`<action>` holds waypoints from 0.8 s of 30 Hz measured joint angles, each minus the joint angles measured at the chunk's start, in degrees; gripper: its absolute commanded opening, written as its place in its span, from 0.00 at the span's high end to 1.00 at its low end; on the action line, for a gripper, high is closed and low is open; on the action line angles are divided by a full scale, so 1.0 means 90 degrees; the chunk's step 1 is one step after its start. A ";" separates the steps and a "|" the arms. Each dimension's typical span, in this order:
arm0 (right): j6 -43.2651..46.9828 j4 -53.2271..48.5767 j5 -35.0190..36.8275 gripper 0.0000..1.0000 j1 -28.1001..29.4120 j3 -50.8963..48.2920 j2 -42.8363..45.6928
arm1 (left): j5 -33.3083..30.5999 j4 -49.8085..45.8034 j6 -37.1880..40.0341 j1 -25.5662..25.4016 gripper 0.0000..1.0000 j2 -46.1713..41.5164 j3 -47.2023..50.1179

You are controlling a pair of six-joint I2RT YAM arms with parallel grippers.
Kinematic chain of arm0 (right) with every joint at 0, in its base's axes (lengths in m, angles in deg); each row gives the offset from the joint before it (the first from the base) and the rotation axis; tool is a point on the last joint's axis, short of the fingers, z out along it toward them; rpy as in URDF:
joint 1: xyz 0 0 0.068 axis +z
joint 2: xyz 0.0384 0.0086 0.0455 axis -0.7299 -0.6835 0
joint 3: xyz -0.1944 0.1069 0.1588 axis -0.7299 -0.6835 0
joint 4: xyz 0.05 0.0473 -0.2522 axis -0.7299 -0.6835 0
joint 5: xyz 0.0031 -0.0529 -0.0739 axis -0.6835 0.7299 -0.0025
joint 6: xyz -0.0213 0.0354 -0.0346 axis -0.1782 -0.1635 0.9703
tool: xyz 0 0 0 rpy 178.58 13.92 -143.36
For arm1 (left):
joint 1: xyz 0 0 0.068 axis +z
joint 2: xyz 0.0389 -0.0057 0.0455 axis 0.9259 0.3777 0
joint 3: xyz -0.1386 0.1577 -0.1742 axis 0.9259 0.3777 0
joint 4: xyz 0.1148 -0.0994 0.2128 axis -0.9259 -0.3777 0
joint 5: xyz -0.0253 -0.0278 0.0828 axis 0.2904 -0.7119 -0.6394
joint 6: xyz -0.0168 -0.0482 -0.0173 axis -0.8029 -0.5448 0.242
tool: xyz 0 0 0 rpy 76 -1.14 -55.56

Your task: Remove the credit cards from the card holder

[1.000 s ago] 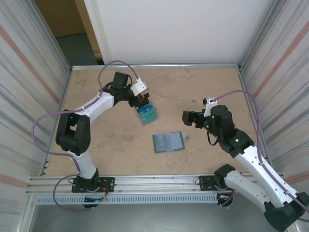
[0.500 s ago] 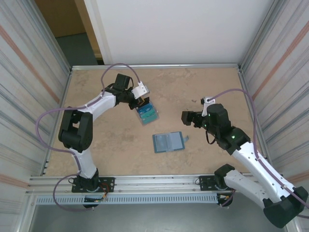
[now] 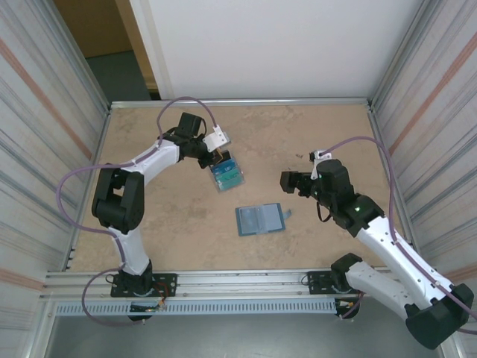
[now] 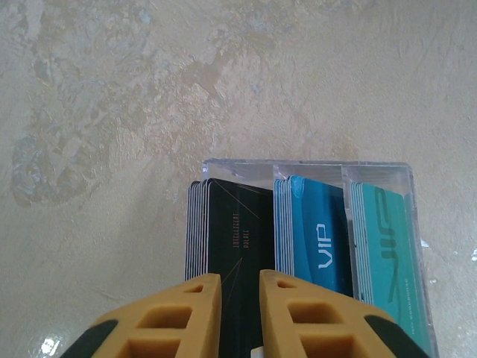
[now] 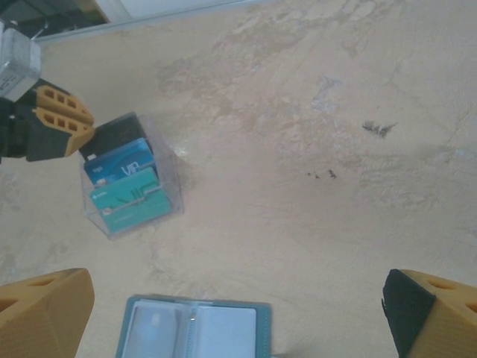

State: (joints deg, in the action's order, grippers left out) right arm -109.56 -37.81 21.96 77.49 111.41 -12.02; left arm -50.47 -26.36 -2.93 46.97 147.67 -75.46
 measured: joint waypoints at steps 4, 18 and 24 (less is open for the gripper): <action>-0.0223 -0.0219 0.0182 0.01 0.0000 0.0027 -0.0267 | 0.0044 -0.0002 -0.0131 0.0000 0.69 -0.0049 -0.0002; -0.1020 -0.1005 0.1392 0.01 0.0906 0.0515 -0.1183 | -0.0199 0.1076 -0.1792 -0.0017 0.16 -0.2042 0.1277; -0.1248 -0.1409 0.1972 0.01 0.1634 0.1141 -0.2098 | -0.0857 0.1732 -0.2851 -0.0019 0.01 -0.2990 0.2339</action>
State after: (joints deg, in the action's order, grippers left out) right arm -120.80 -50.48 39.71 92.20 121.69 -30.91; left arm -58.18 -10.78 -28.59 46.79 120.76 -54.41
